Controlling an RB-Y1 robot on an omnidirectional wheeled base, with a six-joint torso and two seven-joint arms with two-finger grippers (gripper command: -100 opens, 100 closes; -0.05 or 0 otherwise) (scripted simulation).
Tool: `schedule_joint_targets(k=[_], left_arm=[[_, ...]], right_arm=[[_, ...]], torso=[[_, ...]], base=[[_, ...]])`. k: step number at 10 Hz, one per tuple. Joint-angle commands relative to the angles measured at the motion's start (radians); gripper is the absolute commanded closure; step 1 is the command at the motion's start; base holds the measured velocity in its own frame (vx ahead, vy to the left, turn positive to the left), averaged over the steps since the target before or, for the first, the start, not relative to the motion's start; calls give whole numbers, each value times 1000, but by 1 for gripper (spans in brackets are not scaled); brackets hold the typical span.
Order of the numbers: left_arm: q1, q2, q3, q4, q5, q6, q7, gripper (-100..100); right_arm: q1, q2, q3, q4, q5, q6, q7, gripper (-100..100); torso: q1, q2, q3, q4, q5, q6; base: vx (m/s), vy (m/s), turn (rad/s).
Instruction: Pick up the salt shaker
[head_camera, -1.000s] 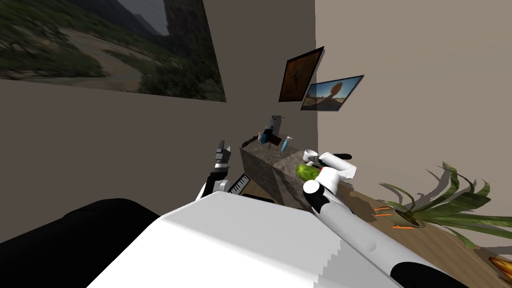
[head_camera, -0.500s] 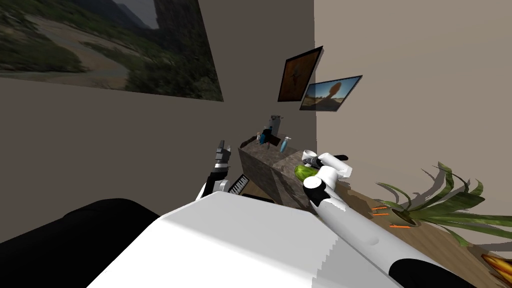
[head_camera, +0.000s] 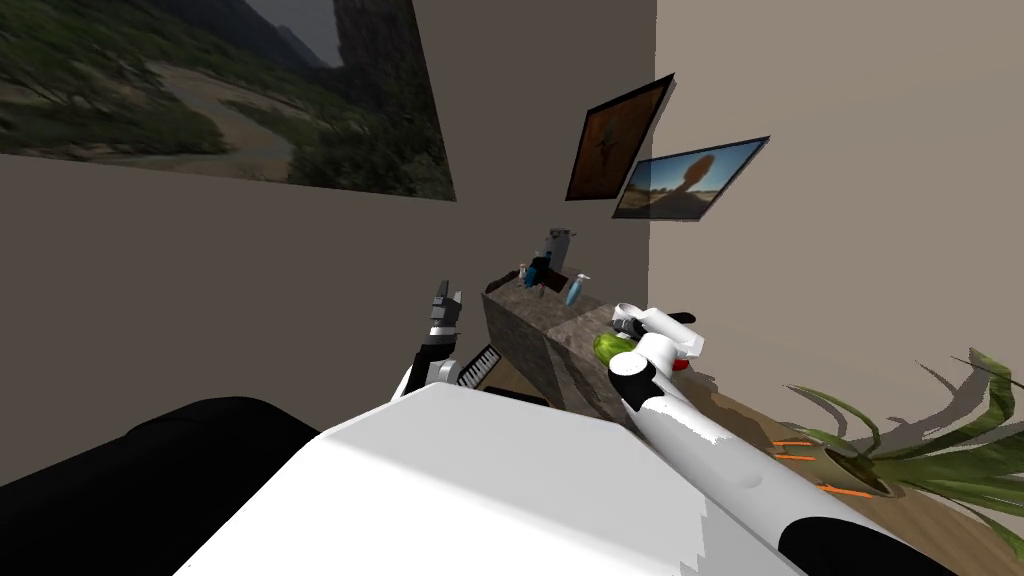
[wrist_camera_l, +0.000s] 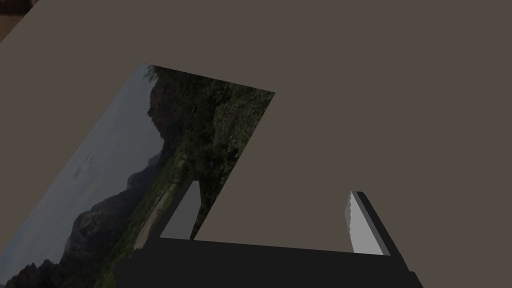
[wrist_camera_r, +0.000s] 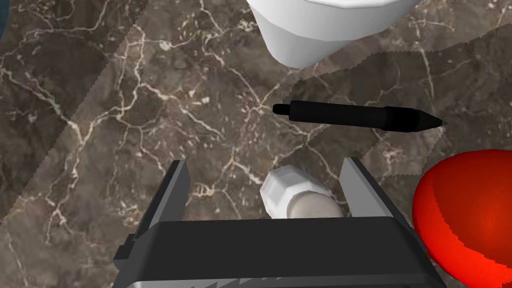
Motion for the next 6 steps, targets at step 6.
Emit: schedule_joint_targets(k=[6], left_arm=[[0,0,0,0,0,0,0,0]], right_arm=[[4,-52,-52,79,122,-96,-176,-100]], torso=[[-1,1,0,0,-1,0]], base=[[-126,-105,307]])
